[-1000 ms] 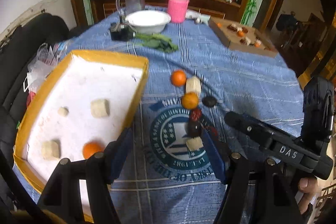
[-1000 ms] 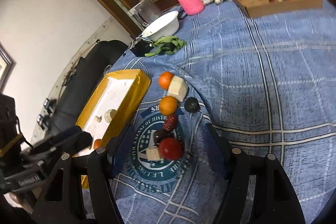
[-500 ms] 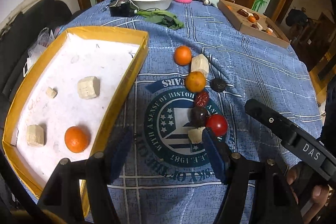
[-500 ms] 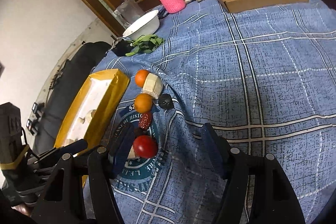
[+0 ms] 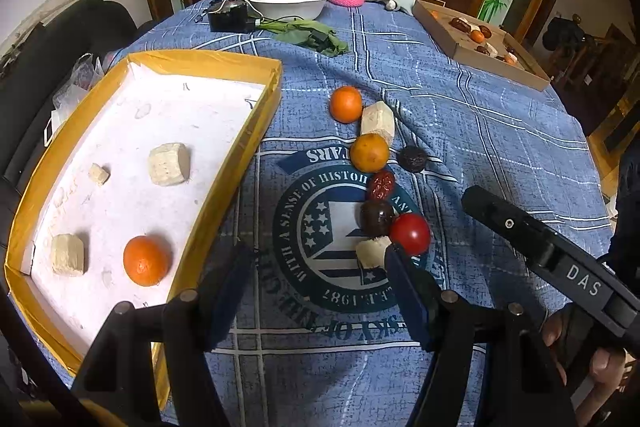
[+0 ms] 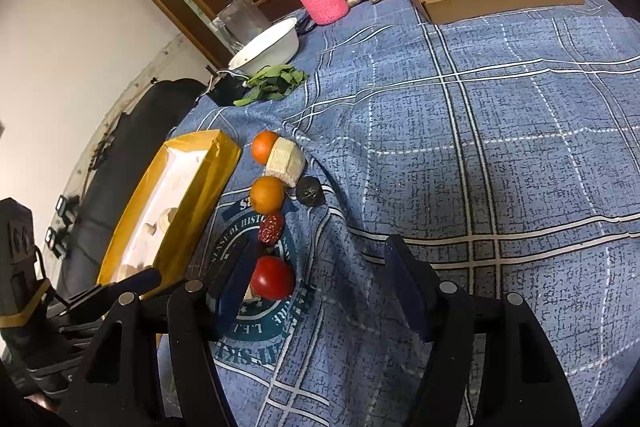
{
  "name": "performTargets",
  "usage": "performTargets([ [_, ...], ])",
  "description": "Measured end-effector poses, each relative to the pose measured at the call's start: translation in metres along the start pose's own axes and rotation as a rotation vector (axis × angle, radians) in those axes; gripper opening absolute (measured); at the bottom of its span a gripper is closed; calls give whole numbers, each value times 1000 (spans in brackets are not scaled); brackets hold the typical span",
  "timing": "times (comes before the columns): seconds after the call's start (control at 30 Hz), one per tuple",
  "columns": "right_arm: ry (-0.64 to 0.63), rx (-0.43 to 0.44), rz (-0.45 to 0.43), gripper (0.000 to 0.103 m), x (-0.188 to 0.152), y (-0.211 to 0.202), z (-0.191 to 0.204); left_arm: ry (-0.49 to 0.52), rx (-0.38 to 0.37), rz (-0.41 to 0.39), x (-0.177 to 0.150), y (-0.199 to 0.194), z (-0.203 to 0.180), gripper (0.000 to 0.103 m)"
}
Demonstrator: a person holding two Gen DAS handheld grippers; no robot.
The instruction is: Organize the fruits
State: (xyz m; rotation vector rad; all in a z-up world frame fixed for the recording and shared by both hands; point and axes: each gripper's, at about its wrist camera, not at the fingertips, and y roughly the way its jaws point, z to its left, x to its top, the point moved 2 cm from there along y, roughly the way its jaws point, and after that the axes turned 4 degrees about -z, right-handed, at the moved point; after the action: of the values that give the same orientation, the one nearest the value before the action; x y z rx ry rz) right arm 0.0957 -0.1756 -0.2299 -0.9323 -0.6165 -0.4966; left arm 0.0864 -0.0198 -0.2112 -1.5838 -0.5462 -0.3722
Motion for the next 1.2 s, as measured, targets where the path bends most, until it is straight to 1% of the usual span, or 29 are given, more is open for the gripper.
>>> performTargets([
  [0.23,-2,-7,-1,64,0,1,0,-6,-6,4,-2,1,1,71],
  [0.47,-7,14,8,55,1,0,-1,-18,-22,-2,-2,-3,5,71],
  [0.6,8,30,-12,55,3,-8,-4,-19,-32,-32,1,-13,8,71],
  [0.73,14,51,-8,55,4,-8,-4,-25,-50,-44,1,-17,15,71],
  [0.87,14,53,21,55,2,-2,-4,-21,-85,-15,0,-9,14,70],
  [0.93,18,77,32,55,0,0,-3,2,-95,-20,-2,-7,7,65],
  [0.97,17,95,39,55,0,1,-3,20,-100,-26,-2,-6,2,61],
  [1.03,-9,118,59,47,-2,4,2,66,-97,-32,-4,-2,-8,51],
  [1.07,-21,129,63,44,-3,5,5,82,-88,-26,-6,0,-10,41],
  [1.17,-54,178,90,35,-7,9,15,67,-111,3,-11,3,-3,41],
  [1.2,-68,177,77,32,-8,7,18,57,-108,12,-12,3,1,41],
])
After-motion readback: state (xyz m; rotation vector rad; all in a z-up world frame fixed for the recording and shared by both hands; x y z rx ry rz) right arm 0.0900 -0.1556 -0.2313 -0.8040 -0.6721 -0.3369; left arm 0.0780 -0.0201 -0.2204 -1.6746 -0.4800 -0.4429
